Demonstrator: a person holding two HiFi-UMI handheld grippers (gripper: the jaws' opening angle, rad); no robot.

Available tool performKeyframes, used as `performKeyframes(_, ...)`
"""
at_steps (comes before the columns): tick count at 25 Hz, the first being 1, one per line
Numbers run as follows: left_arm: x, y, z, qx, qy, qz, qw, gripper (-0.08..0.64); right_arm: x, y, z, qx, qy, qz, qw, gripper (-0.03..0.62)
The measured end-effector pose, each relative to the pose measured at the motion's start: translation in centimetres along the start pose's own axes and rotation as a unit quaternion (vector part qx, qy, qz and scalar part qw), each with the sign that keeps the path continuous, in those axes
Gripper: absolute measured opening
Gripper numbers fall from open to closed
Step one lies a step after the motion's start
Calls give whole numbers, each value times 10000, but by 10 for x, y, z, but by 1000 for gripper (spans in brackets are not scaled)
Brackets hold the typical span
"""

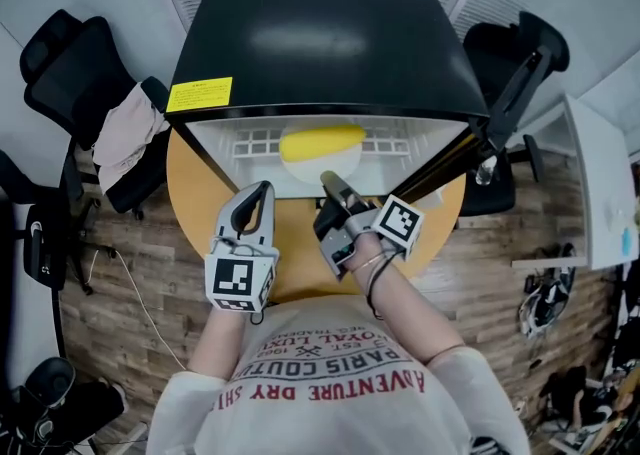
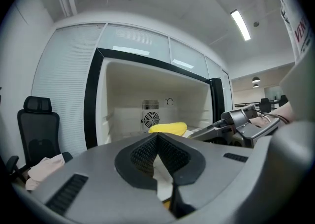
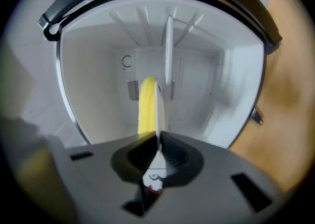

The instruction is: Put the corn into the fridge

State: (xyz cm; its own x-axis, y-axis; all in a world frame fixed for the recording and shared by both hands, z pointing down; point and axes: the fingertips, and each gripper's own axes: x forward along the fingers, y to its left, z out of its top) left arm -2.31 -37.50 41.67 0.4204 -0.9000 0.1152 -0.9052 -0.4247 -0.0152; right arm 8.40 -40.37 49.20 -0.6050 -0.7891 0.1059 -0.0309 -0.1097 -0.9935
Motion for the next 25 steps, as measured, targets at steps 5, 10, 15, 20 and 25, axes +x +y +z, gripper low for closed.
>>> performKeyframes(5, 7, 5, -3, -21, 39, 83, 10000, 25, 13, -2, 6, 93, 37, 48, 9999, 41)
performKeyframes(10, 12, 9, -6, -38, 96, 109, 9999, 25, 26, 1, 11, 83, -31, 10, 10000, 52)
performKeyframes(15, 14, 11, -8, -23, 147, 77, 9999, 25, 37, -2, 15, 115, -206, 95, 9997, 76)
performKeyframes(20, 15, 13, -8, -19, 151, 45, 9999, 25, 38, -4, 16, 131, -238, 157, 9995, 95)
performKeyframes(25, 17, 15, -8, -46, 150, 43, 9999, 25, 37, -3, 15, 156, -240, 202, 9994, 91)
